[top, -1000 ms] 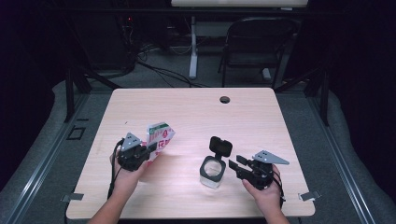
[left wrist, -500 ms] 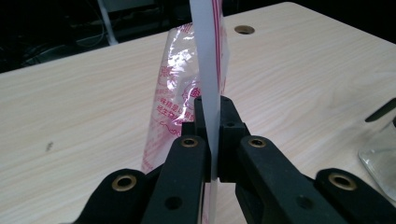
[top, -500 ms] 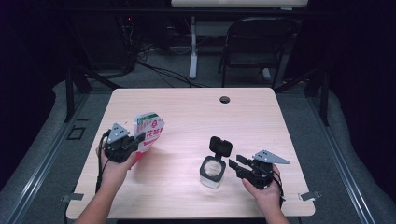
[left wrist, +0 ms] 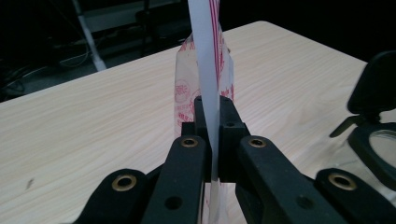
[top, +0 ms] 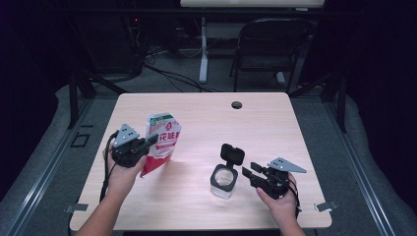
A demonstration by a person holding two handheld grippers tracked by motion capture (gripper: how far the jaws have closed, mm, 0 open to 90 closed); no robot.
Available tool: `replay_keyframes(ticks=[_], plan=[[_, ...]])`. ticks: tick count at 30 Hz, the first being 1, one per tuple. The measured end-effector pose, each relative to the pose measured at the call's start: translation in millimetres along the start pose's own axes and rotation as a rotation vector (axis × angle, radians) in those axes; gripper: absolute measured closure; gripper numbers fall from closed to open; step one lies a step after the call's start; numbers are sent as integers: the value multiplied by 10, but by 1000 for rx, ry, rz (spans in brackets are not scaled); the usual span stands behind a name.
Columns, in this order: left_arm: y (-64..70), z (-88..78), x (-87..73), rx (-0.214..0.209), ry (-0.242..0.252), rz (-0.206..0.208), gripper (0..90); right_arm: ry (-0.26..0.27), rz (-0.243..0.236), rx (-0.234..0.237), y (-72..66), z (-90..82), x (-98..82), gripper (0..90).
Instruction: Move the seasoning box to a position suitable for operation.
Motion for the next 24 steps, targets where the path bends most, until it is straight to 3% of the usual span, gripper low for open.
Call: replay_keyframes(ticks=[12, 19, 24], plan=[[413, 206, 50, -111, -5, 53, 900, -2, -23, -20, 23, -5, 8, 527], [558, 250, 50, -159, -5, 76, 900, 16, -35, -40, 51, -10, 19, 469], [577, 247, 12, -179, -12, 77, 900, 19, -59, -59, 65, -6, 25, 414]])
Point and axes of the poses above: each handheld gripper's, and its own axes: z roughly forward along the jaws, x roughly out of its top, y roughly to its right, the point moved 2 cm from there along z, roughly forward along the jaws, and after that the axes turned 8 degrees about x, right-handed, at the moved point
